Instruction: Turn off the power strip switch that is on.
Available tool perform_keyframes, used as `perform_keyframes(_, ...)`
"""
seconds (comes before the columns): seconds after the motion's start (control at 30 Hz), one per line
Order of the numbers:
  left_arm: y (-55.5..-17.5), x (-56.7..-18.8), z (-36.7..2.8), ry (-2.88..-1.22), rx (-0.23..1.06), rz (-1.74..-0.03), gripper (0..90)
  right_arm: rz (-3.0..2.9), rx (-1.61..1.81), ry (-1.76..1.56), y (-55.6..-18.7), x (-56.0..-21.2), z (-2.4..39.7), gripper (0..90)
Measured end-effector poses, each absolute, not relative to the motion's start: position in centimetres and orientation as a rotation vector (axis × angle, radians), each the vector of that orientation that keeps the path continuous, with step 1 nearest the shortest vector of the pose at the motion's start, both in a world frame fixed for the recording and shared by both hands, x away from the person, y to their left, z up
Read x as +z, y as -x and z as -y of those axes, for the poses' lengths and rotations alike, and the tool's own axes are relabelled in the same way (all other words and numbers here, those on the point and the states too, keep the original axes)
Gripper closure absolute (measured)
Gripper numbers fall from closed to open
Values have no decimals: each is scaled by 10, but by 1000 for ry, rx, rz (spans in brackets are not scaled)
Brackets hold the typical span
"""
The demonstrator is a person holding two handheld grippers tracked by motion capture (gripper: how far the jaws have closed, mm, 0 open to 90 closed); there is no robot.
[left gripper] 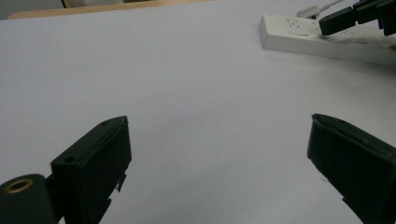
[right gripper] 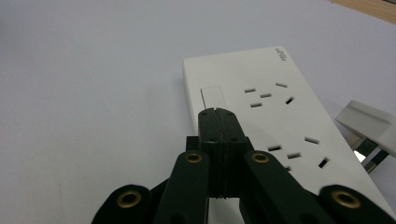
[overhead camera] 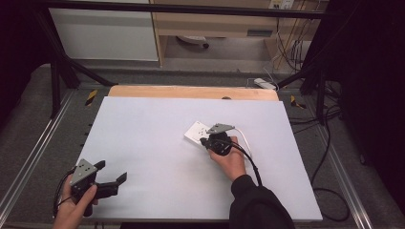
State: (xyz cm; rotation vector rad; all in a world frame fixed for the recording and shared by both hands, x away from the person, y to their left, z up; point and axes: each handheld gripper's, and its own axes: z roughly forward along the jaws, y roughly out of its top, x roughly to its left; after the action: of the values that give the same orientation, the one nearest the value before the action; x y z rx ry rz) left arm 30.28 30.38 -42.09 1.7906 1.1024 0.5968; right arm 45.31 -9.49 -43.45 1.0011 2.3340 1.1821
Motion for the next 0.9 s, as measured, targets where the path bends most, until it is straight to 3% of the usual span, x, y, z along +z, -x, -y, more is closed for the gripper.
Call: perform_keyframes(0.9, -303, -421, -303, -1798, 597, -1098, 61, -2312, 1181, -1024, -457, -438, 99, 900)
